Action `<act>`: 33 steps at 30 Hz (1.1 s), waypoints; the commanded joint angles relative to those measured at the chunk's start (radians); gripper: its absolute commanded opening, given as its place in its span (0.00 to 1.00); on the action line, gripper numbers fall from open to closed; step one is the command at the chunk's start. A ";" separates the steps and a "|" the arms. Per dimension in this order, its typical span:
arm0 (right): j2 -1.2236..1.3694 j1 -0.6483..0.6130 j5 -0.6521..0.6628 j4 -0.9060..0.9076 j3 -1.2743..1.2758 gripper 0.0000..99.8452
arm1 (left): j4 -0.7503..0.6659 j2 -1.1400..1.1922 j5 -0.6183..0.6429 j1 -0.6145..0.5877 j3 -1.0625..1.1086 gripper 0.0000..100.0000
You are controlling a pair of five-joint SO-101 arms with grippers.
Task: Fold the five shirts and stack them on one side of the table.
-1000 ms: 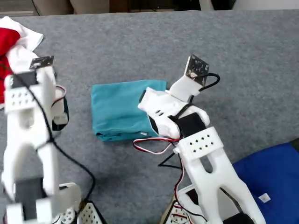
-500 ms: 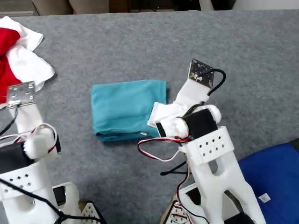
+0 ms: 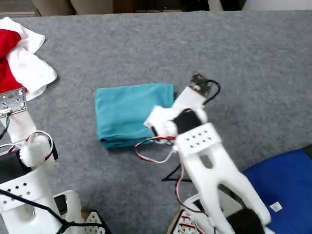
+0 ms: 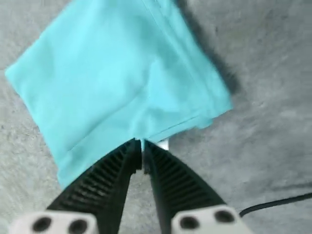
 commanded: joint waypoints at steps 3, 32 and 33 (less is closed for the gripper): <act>0.087 -0.113 -0.074 -0.048 -0.051 0.18 | -0.002 -0.008 0.000 -0.009 -0.003 0.02; 0.249 -0.053 -0.190 -0.103 -0.119 0.20 | -0.003 -0.008 0.034 -0.020 -0.002 0.02; 0.249 -0.053 -0.192 -0.132 -0.099 0.20 | -0.003 -0.008 0.034 -0.020 -0.002 0.02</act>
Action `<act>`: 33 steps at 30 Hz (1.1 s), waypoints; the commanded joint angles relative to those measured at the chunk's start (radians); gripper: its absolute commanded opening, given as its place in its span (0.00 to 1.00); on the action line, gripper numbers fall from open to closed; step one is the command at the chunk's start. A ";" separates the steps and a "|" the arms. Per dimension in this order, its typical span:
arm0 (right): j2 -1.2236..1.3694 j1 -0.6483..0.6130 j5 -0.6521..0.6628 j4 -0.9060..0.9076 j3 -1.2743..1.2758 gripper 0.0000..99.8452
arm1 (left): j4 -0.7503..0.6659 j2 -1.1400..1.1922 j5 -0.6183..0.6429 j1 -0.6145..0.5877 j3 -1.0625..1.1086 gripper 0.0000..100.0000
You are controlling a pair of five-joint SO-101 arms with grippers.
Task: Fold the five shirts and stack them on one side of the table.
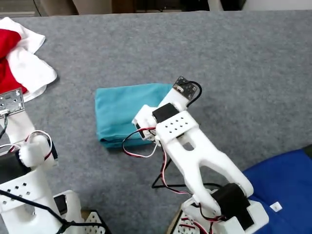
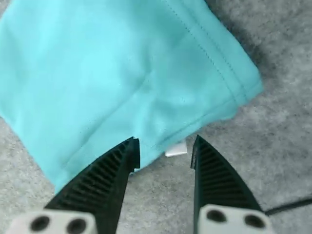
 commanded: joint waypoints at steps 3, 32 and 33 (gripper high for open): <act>0.002 0.016 -0.034 -0.169 0.064 0.20 | -0.002 -0.008 0.006 -0.011 -0.002 0.02; 0.002 -0.070 -0.020 -0.164 0.073 0.20 | -0.023 -0.008 0.000 -0.009 -0.011 0.02; 0.002 -0.074 -0.031 -0.184 0.085 0.20 | -0.026 -0.008 0.000 -0.009 -0.011 0.02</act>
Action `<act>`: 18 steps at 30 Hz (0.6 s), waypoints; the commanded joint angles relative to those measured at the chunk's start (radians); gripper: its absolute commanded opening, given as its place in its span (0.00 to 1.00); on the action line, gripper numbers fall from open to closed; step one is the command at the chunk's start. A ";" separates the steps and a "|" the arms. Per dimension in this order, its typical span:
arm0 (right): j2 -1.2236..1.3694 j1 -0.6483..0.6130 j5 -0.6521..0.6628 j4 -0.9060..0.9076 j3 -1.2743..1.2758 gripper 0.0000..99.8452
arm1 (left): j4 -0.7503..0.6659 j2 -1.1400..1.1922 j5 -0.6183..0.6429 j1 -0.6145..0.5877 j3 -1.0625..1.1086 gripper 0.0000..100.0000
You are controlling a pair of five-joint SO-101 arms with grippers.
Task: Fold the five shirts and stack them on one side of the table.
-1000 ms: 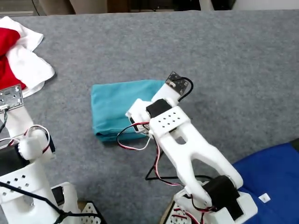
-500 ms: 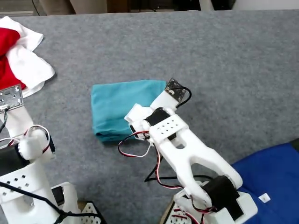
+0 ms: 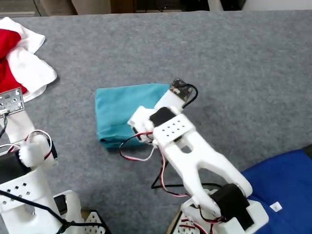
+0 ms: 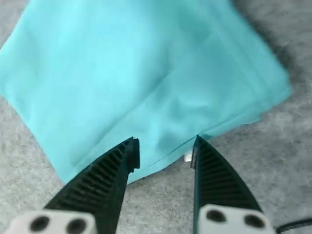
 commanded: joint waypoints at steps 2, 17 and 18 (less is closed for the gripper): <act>0.001 -0.027 -0.021 -0.078 0.022 0.20 | -0.020 -0.008 0.000 -0.009 -0.009 0.02; 0.188 0.007 -0.014 -0.084 0.012 0.20 | -0.020 -0.007 0.000 -0.009 -0.003 0.02; 0.202 0.007 -0.014 -0.091 0.007 0.20 | -0.020 -0.007 0.000 -0.009 -0.003 0.02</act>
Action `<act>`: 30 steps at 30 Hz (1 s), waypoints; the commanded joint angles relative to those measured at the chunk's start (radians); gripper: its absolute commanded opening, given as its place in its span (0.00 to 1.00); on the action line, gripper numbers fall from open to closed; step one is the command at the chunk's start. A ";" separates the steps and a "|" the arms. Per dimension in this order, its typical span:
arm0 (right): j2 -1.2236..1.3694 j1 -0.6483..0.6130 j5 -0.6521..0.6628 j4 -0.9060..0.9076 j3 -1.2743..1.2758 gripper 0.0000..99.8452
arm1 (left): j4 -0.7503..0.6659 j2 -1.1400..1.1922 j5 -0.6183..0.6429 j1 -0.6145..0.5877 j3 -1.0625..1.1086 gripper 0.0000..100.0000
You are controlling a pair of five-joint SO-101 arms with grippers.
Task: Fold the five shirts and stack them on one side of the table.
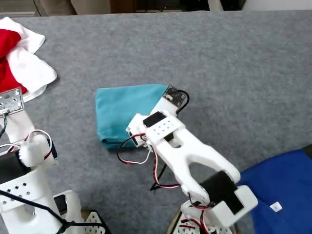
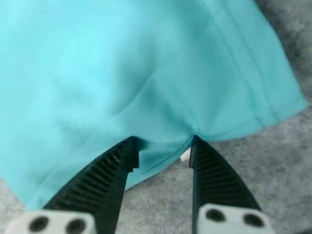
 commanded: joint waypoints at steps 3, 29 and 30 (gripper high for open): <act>0.096 0.016 -0.009 -0.063 -0.018 0.20 | -0.015 -0.007 0.000 -0.009 -0.002 0.02; 0.183 0.163 0.063 0.103 -0.145 0.01 | -0.009 -0.007 0.000 -0.009 -0.002 0.02; 0.168 0.179 0.075 0.137 -0.166 0.01 | -0.009 -0.007 0.000 -0.009 -0.002 0.02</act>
